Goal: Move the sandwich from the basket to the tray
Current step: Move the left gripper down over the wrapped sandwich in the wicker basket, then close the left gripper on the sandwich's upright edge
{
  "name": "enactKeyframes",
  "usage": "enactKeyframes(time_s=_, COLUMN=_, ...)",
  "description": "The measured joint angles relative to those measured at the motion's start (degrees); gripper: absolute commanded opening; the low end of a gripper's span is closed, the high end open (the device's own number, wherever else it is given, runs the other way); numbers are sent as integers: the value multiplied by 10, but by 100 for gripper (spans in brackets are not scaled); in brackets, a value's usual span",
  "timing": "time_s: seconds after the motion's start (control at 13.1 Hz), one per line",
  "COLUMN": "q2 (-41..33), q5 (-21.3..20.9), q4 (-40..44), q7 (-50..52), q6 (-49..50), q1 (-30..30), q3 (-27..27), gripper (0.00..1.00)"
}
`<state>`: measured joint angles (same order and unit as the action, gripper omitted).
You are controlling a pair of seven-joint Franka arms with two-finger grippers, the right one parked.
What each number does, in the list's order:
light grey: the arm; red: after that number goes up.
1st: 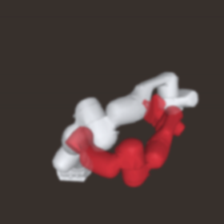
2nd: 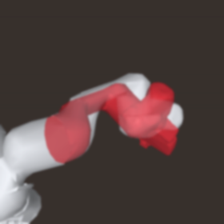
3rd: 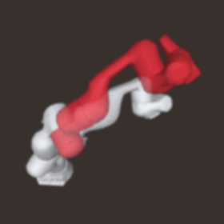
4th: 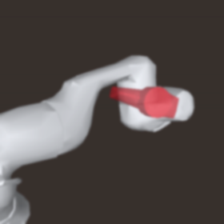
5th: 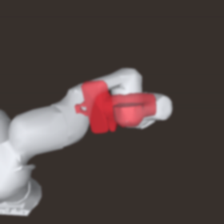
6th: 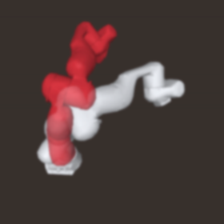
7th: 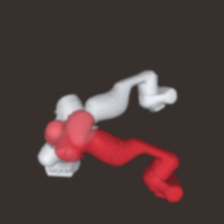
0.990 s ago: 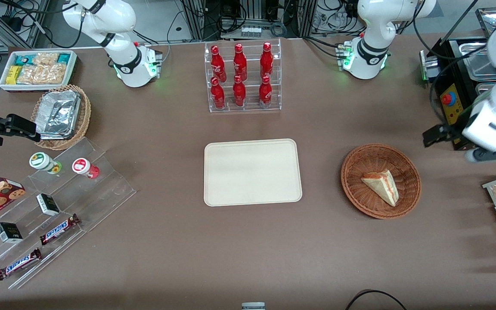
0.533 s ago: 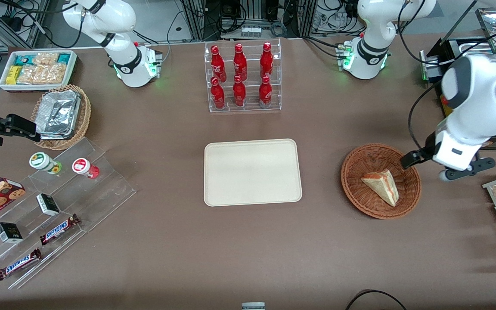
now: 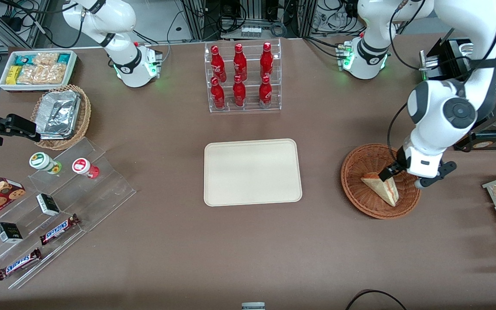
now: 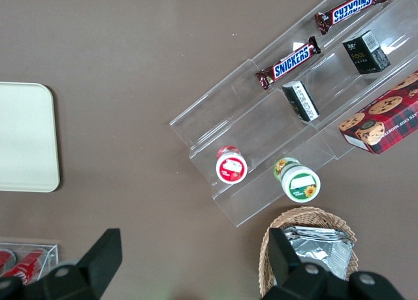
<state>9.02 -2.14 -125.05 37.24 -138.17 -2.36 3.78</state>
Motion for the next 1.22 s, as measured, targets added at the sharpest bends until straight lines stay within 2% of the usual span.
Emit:
enactKeyframes(time_s=0.69, q2=53, q5=-5, q4=-7, q7=5, q6=-54, q1=3, q3=-6, gripper=100)
enactKeyframes(time_s=0.76, q2=53, q5=-5, q4=-7, q7=5, q6=-55, q1=3, q3=-6, gripper=95)
enactKeyframes(time_s=0.84, q2=55, q5=-5, q4=-7, q7=5, q6=-58, q1=3, q3=-7, gripper=70)
enactKeyframes(time_s=0.99, q2=68, q5=-5, q4=-8, q7=6, q6=-79, q1=3, q3=-7, gripper=7)
enactKeyframes(time_s=1.07, q2=78, q5=-5, q4=-8, q7=7, q6=-87, q1=3, q3=-7, gripper=0)
enactKeyframes(time_s=1.22, q2=88, q5=-5, q4=-8, q7=7, q6=-94, q1=3, q3=-11, gripper=0)
